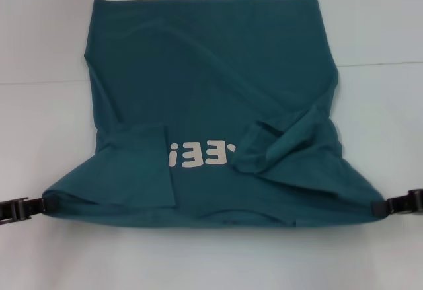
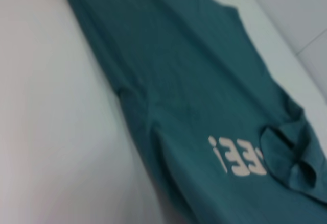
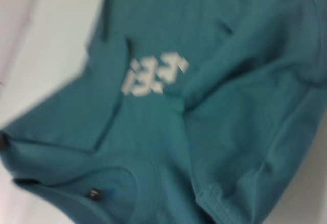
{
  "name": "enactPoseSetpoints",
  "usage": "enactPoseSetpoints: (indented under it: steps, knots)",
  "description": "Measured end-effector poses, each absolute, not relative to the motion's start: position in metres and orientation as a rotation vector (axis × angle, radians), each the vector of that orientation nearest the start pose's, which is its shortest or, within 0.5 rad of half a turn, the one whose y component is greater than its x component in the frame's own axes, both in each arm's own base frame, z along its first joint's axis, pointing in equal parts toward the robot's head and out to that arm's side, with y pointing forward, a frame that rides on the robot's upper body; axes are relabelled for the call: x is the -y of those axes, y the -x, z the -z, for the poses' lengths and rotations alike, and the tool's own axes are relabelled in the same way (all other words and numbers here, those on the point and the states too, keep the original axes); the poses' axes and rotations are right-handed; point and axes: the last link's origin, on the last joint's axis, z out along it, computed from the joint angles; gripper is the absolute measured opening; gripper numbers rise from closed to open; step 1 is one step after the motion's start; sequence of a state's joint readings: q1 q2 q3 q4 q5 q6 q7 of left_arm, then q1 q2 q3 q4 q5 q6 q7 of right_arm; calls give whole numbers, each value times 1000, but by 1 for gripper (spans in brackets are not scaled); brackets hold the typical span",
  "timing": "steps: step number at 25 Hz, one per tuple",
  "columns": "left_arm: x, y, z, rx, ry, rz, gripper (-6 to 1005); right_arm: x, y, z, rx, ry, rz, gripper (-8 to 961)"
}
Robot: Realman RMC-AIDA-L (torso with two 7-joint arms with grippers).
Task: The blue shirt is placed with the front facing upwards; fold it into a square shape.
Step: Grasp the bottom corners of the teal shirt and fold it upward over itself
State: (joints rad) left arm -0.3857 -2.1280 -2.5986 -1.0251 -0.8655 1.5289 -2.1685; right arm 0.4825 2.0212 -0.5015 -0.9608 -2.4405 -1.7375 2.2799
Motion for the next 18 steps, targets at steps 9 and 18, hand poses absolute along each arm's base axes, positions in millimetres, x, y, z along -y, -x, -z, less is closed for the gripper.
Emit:
enactPoseSetpoints:
  steps: [9, 18]
  knots:
    - [-309, 318, -61, 1531, 2204, 692, 54, -298, -316, -100, -1690, 2297, -536, 55]
    - [-307, 317, -62, 1532, 2205, 724, 55, -291, -313, -116, -1666, 2286, -679, 64]
